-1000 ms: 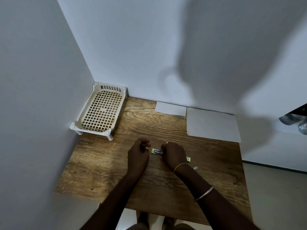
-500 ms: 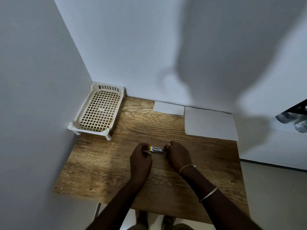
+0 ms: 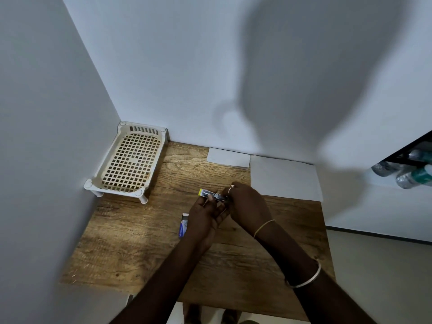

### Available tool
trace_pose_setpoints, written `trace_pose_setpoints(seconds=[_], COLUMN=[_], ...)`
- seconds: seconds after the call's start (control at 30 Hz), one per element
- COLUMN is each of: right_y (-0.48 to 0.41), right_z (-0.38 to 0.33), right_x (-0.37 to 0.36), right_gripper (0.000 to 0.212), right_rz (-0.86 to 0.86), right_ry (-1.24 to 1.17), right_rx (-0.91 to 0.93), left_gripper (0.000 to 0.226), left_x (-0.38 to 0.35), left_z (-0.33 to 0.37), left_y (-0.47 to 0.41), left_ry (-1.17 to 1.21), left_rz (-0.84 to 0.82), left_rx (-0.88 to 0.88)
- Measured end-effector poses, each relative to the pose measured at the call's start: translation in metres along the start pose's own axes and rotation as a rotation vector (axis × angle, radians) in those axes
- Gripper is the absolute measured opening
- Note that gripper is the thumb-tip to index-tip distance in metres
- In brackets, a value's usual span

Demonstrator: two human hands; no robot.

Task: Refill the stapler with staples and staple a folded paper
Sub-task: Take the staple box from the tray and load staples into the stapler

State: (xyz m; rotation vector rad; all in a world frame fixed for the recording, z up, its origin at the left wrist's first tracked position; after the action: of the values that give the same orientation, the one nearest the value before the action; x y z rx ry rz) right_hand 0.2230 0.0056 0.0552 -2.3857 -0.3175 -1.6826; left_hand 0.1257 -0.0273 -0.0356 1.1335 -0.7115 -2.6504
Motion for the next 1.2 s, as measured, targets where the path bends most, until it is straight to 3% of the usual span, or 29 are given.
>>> trace_pose_setpoints(seconds=[0.23,0.37,0.5,0.77,0.87,1.2], right_y=[0.003,0.001,0.0,0.005,0.005,0.001], right_z=[-0.013,-0.012,-0.007,0.01,0.007,-0.018], right_x=[0.033,0.03,0.024,0.043,0.046,0.044], right_gripper=[0.025,0.043,0.055,0.026,0.018,0.03], right_rz=[0.058,0.003,-0.054,0.158,0.195,0.098], right_ry=[0.017,0.011,-0.167,-0.414,-0.397,-0.04], right_rx=[0.048,0.057,0.052,-0.056,-0.058,0.078], left_gripper=[0.023,0.019,0.022,0.02,0.022,0.016], left_x=[-0.017,-0.02,-0.015,-0.018,-0.02,-0.027], left_z=[0.01,0.008,0.011,0.012,0.012,0.011], left_y=[0.0,0.0,-0.003,-0.003,-0.003,0.001], left_ry=[0.055,0.053,0.059,0.12,0.116,0.097], left_rz=[-0.007,-0.019,-0.013,-0.012,-0.019,-0.061], left_rx=[-0.02,-0.005,-0.018,-0.022,-0.028,-0.043])
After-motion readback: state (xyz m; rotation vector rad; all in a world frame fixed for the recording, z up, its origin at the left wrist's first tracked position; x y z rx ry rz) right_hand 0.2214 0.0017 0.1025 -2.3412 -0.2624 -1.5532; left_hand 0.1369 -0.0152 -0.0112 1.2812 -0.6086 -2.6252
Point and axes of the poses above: each hand's wrist, its own y-axis away from the middle knuckle, its own x-axis out of the back of the hand, z = x × y, the point moved 8 cm from there along -y, towards the middle knuckle, and after that the axes turned 2 degrees about z, right-handed, at the moved point
